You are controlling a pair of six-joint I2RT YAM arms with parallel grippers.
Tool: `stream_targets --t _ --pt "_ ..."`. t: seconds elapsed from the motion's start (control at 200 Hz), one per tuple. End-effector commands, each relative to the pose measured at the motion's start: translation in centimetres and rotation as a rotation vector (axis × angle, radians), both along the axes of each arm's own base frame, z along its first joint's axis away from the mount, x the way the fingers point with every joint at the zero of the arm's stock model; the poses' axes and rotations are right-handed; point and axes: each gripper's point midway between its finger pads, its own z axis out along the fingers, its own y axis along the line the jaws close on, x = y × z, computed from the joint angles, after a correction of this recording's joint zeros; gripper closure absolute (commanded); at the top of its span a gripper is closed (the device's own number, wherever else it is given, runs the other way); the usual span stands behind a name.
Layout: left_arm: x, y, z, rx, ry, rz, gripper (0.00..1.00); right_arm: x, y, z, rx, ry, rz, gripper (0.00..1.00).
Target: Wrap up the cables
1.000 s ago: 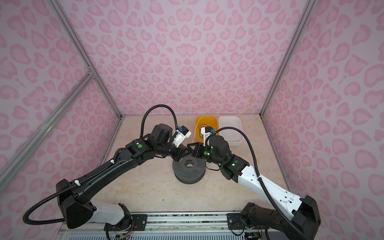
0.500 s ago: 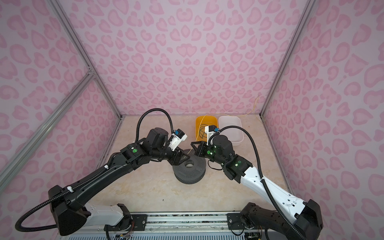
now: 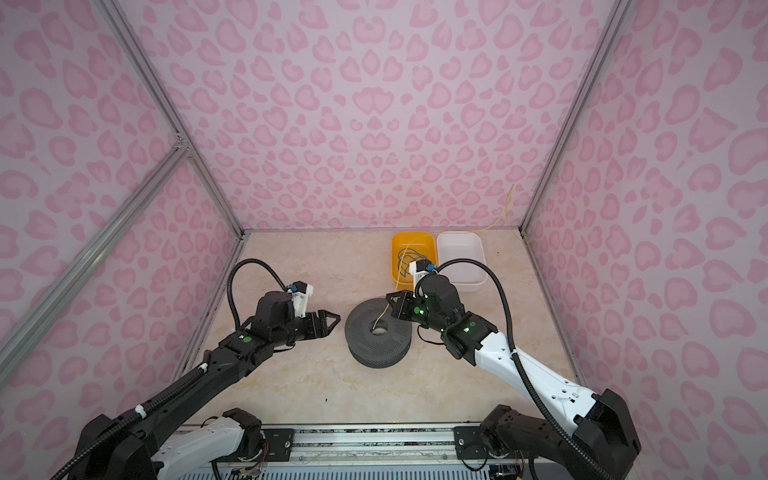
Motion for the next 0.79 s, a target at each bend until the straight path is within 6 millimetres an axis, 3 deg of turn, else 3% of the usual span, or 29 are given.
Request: stream_targets --t 0.0,0.14,0.53,0.79 --pt "0.9 -2.8 2.4 -0.233 -0.026 -0.05 0.23 0.6 -0.1 -0.5 -0.001 -0.032 -0.022 1.0" --pt "1.1 -4.2 1.4 -0.293 0.029 -0.095 0.23 0.9 -0.2 -1.1 -0.014 -0.033 -0.03 1.0" --pt "1.3 -5.0 -3.2 -0.267 0.131 -0.134 0.33 1.2 -0.9 -1.0 -0.027 -0.024 -0.026 1.0" --pt "1.3 -5.8 -3.6 -0.291 0.129 -0.184 0.43 1.4 -0.7 -1.3 -0.022 -0.006 -0.016 1.0"
